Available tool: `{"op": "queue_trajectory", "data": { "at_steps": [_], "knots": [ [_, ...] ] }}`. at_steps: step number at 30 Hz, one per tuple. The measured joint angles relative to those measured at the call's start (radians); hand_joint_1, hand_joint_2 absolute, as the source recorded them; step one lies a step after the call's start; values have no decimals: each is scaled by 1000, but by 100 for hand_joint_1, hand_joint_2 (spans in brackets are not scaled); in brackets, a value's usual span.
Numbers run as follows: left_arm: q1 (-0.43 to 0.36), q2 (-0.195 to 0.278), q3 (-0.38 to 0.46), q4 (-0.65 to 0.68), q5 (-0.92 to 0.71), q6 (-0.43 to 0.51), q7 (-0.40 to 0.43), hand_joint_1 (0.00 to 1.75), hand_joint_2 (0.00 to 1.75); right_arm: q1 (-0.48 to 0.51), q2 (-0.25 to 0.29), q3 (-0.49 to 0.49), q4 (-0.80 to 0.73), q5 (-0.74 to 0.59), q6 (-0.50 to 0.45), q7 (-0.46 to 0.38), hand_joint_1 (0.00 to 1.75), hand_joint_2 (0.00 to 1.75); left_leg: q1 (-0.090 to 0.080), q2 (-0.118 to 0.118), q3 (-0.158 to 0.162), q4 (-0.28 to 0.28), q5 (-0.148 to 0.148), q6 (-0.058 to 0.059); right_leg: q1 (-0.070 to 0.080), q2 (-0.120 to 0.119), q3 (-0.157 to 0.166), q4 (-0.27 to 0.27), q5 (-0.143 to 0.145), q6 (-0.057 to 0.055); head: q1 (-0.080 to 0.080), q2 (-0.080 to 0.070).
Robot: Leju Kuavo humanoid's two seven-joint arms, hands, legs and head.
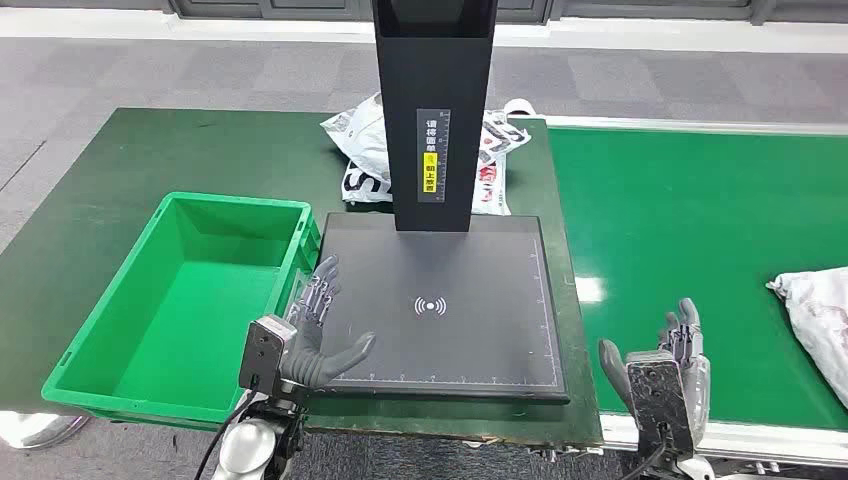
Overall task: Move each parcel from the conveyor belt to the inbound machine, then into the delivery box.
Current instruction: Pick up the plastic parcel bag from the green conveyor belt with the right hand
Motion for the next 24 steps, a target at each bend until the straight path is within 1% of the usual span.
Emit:
{"op": "queue_trajectory", "data": {
  "at_steps": [7,9,11,13,14,18,21,23,24],
  "knots": [
    [-2,0,-2,12,-6,-18,2,0,175,-48,-8,-50,39,150,-36,97,0,175,0,0,0,0,0,0,0,0,0,0,0,0,0,0],
    [-4,0,-7,18,-5,-27,2,0,175,-79,-27,-71,77,218,-30,158,0,175,0,0,0,0,0,0,0,0,0,0,0,0,0,0],
    [-6,0,-14,25,-1,-39,0,0,175,-127,-64,-101,138,297,-20,228,0,175,0,0,0,0,0,0,0,0,1,0,1,1,0,0],
    [-12,1,-23,36,8,-49,-4,0,175,-199,-122,-144,227,362,-5,283,0,175,-1,0,0,1,1,1,-1,0,1,0,2,2,0,0],
    [-16,3,-27,44,15,-52,-7,0,175,-243,-160,-169,288,395,1,307,0,175,-2,0,0,1,1,2,-2,0,0,0,3,3,0,0],
    [-46,9,-41,75,51,-59,-17,0,175,-445,-348,-258,605,545,-7,387,0,175,-5,-1,-2,1,4,7,-5,-1,0,0,6,8,0,0],
    [-67,18,-49,103,71,-59,-30,0,175,-610,-490,-281,884,647,-20,432,0,175,-7,-1,-2,2,5,8,-7,0,0,0,8,10,0,0],
    [-77,26,-53,119,79,-57,-38,0,175,-701,-562,-284,1040,684,-14,464,0,175,-7,-1,-3,2,6,8,-7,-1,0,0,8,10,0,0],
    [-80,29,-53,125,83,-55,-42,0,175,-736,-586,-285,1096,694,-9,479,0,175,-7,-1,-3,2,6,8,-7,-1,0,0,8,10,0,0]
  ]
}}
